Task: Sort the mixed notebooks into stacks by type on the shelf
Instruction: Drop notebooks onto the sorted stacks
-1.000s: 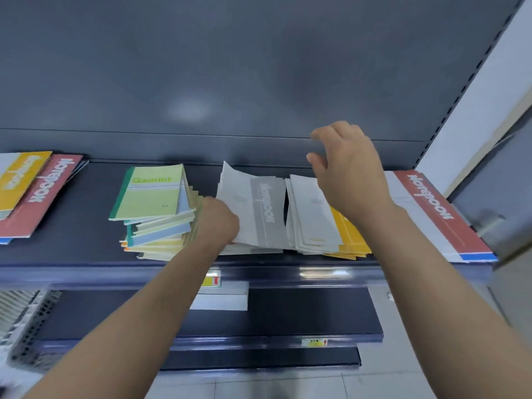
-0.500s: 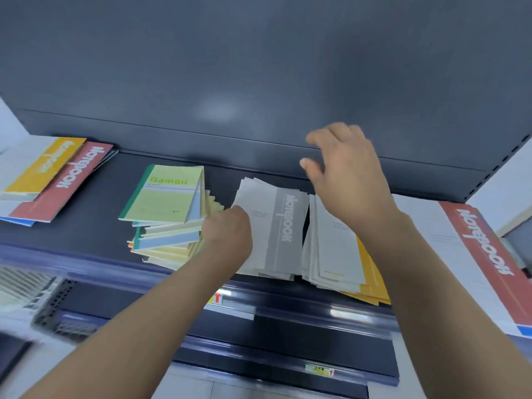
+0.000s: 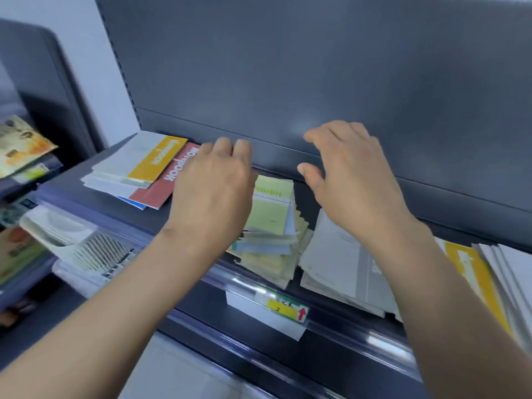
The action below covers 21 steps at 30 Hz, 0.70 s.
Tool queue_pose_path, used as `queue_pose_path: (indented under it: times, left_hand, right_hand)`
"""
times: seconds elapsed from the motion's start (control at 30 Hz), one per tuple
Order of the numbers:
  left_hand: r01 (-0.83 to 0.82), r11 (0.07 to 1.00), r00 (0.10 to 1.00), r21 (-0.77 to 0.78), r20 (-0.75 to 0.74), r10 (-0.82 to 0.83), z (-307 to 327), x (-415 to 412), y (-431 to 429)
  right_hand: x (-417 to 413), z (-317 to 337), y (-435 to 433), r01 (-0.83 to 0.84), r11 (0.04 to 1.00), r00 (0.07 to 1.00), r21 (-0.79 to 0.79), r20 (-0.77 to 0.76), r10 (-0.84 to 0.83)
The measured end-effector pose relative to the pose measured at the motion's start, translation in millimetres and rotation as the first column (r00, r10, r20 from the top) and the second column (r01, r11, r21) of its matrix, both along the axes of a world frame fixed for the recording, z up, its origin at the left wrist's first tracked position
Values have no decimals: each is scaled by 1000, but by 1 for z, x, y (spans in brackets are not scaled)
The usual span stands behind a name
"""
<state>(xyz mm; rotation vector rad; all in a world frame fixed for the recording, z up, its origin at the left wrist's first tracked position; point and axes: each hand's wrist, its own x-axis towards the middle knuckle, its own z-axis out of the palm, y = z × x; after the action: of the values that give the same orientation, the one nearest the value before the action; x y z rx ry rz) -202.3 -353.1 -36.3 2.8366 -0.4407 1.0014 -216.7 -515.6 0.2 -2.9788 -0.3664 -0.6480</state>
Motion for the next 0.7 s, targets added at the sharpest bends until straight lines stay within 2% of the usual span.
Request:
queue_pose_path:
  times: [0.2,0.43,0.7]
  left_hand:
    - [-62,998,985,-31,158,66,9,0,117]
    - [-57,996,993,-63,97,63,6,19,222]
    - [-61,992,997,-107,40,66,-12,64,255]
  right_hand:
    - [11,7,118,-58,998,997,11,44,58]
    - [28,3,221,-73,997,997,4,11,73]
    - [64,-8,245,2,1000,1000,20,-25,-2]
